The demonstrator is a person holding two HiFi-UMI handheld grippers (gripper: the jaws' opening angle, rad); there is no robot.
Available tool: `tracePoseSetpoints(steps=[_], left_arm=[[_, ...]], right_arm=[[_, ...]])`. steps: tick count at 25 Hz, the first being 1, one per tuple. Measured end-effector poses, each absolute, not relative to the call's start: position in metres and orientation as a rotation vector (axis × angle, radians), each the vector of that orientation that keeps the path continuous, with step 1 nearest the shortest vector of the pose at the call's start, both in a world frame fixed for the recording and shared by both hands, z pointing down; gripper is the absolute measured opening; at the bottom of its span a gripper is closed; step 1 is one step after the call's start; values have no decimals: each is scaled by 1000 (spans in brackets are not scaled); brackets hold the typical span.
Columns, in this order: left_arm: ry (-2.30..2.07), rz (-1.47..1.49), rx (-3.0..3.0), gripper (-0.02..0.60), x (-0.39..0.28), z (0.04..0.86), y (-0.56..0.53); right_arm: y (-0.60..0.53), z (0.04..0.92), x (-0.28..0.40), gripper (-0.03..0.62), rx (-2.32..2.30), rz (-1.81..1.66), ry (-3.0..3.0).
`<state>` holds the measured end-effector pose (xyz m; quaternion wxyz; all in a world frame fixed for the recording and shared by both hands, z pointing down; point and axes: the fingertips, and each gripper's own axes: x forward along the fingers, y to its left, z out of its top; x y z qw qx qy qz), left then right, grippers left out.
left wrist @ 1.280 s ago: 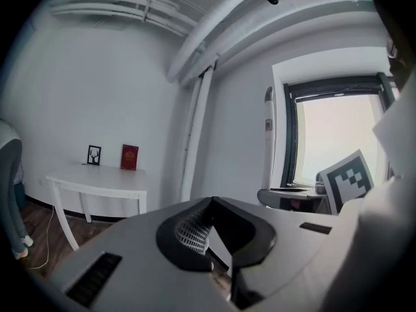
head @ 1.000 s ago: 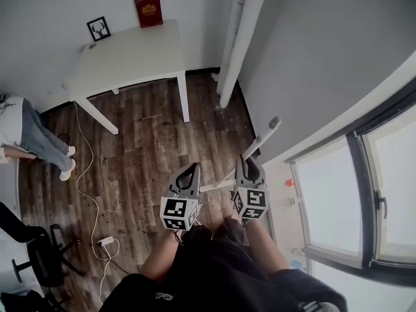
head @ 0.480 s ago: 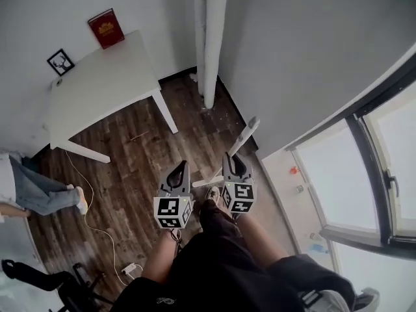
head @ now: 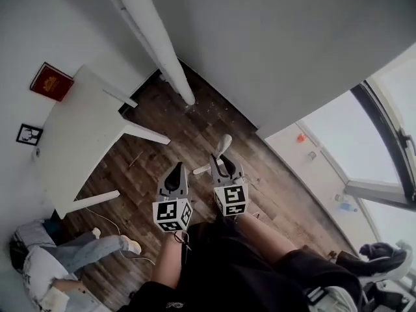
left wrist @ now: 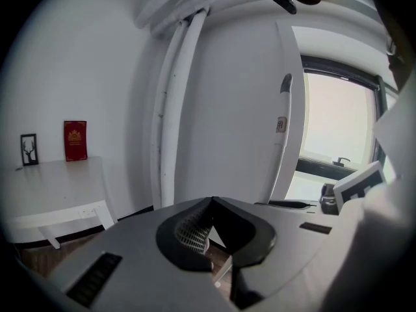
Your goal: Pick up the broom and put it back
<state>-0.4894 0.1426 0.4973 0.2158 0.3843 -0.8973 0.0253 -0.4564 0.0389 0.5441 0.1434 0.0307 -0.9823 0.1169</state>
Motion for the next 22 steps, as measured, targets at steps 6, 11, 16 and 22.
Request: tracePoseSetpoints(steps=[6, 11, 16, 22], left_arm=[[-2346, 159, 1197, 2, -523, 526, 108], [-2236, 243, 1371, 2, -541, 539, 87], [-2109, 280, 1551, 2, -558, 550, 86], [-1983, 334, 1731, 0, -562, 580, 90]], right_arm=[[9, 573, -477, 95, 291, 475, -2766], [-18, 598, -481, 98, 530, 565, -2687], [-32, 617, -474, 97, 802, 531, -2614], [-23, 647, -467, 97, 997, 496, -2548]])
